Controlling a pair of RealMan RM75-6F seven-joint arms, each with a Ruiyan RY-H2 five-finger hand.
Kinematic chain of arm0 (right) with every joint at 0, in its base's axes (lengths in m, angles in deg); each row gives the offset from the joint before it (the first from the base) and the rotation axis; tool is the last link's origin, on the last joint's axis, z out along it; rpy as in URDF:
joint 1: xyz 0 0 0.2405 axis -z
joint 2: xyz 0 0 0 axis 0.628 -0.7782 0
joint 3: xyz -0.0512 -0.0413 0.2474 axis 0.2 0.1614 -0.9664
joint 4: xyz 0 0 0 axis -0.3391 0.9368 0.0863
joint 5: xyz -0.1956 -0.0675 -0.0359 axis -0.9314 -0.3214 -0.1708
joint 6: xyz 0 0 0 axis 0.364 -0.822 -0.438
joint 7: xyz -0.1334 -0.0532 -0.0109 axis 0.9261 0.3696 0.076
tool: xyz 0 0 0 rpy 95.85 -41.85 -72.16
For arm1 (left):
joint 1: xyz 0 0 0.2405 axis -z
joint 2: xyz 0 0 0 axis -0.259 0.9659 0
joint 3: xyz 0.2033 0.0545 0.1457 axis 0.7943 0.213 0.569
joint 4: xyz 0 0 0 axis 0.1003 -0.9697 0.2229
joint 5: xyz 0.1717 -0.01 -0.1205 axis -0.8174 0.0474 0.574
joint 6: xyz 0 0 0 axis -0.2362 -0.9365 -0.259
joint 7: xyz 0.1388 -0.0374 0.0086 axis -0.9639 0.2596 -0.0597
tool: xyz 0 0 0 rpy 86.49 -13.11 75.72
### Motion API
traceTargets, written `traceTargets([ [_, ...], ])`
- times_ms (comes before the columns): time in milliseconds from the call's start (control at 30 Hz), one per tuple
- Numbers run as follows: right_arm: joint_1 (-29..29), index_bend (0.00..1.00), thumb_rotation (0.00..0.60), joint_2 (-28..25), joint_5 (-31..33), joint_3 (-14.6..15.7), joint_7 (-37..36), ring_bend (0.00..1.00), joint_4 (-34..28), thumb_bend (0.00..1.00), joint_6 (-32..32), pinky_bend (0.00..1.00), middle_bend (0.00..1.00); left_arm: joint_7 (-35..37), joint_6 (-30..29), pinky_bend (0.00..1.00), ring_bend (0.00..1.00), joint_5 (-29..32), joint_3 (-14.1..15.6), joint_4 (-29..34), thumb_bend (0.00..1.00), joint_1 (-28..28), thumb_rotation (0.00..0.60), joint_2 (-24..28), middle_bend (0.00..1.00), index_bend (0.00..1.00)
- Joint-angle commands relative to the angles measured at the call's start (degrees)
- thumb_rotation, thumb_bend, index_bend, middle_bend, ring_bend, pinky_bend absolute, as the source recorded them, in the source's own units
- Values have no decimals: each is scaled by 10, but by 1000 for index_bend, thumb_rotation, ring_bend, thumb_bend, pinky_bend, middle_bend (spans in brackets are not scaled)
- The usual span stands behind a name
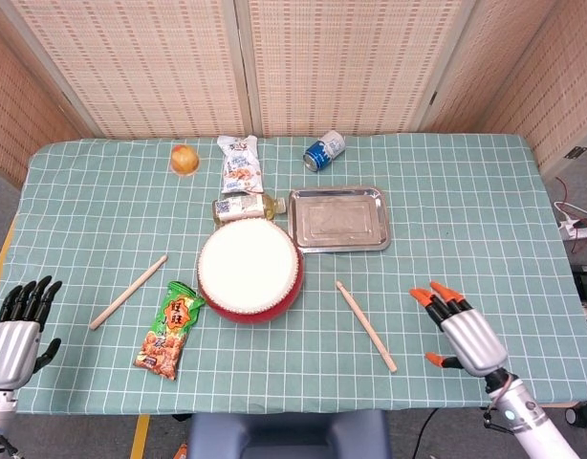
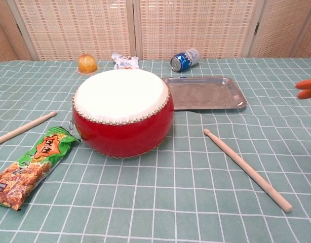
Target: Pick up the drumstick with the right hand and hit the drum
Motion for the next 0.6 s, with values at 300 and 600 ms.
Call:
traceTargets([
  [300,-75,21,600,115,8,-1,27,0,71,9,96,85,55,24,-1,20,0,4,5,-21,241,-8,600,-8,0,0],
  [600,-89,20,600,151,25,4,31,0,114,9,109,77,45,34,3,21,0,3,7,-33,243,-9,600,-12,0,0],
])
